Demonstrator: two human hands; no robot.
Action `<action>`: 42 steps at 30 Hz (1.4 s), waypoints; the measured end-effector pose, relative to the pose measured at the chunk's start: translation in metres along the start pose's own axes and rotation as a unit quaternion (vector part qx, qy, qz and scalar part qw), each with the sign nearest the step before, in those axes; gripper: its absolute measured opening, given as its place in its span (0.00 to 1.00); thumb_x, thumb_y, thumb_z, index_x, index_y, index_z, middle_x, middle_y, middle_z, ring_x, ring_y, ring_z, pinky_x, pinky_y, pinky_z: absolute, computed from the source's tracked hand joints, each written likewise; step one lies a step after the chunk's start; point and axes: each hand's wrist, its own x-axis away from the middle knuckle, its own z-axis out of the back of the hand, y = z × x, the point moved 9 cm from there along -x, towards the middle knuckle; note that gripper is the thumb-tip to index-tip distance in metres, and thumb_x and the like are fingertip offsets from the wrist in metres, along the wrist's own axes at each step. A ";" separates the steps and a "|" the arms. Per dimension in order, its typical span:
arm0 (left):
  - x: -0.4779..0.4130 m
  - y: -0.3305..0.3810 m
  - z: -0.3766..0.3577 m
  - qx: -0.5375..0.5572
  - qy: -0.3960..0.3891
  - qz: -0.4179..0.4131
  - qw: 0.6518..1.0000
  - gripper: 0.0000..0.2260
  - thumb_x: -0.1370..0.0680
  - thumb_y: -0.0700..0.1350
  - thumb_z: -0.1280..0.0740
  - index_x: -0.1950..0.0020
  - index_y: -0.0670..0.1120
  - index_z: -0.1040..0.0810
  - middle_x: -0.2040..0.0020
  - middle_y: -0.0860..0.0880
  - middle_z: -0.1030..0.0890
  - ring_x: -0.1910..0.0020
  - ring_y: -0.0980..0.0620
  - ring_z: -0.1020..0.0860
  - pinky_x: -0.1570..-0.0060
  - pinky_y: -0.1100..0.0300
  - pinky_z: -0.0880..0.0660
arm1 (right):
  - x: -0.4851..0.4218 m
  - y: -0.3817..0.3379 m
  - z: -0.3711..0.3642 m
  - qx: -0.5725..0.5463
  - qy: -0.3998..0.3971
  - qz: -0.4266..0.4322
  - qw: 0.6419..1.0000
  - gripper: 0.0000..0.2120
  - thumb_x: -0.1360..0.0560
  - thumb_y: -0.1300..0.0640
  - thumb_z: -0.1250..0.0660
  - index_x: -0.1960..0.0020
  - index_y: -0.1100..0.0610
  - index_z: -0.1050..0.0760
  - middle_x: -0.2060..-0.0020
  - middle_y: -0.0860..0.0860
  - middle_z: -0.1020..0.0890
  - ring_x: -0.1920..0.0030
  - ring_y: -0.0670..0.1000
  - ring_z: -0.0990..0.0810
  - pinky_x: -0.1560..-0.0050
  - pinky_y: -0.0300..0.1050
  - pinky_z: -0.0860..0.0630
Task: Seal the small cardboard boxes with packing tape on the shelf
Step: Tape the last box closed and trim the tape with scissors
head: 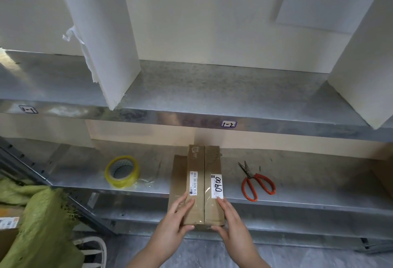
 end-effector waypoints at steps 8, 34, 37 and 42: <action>-0.012 0.005 0.017 -0.031 -0.015 0.008 0.999 0.30 0.24 0.49 0.30 0.26 0.61 0.39 0.27 0.72 0.52 0.27 0.63 0.41 0.28 0.61 0.39 | -0.011 -0.014 0.008 0.001 -0.002 0.002 1.000 0.35 0.24 0.48 0.31 0.23 0.45 0.45 0.24 0.41 0.44 0.26 0.42 0.39 0.30 0.34 0.41; 0.022 -0.021 0.100 -0.347 0.043 -0.006 0.937 0.30 0.21 0.65 0.52 0.21 0.56 0.46 0.22 0.57 0.44 0.22 0.56 0.53 0.27 0.59 0.64 | -0.012 -0.127 -0.009 0.230 -0.004 0.188 0.955 0.28 0.21 0.42 0.47 0.22 0.43 0.45 0.23 0.44 0.42 0.22 0.46 0.54 0.23 0.44 0.56; 0.017 -0.051 0.131 -0.365 0.041 0.018 0.930 0.28 0.20 0.60 0.44 0.21 0.54 0.45 0.22 0.53 0.43 0.22 0.52 0.51 0.26 0.56 0.60 | -0.041 -0.167 -0.045 0.216 -0.009 0.193 0.957 0.28 0.21 0.48 0.43 0.22 0.47 0.43 0.24 0.47 0.39 0.23 0.49 0.48 0.23 0.46 0.49; -0.008 -0.108 0.173 -0.392 0.016 0.038 0.919 0.29 0.20 0.58 0.42 0.22 0.51 0.45 0.22 0.52 0.43 0.22 0.52 0.51 0.25 0.54 0.58 | -0.109 -0.186 -0.101 0.234 -0.005 0.113 0.966 0.26 0.22 0.53 0.41 0.24 0.50 0.41 0.28 0.49 0.33 0.29 0.52 0.37 0.28 0.46 0.39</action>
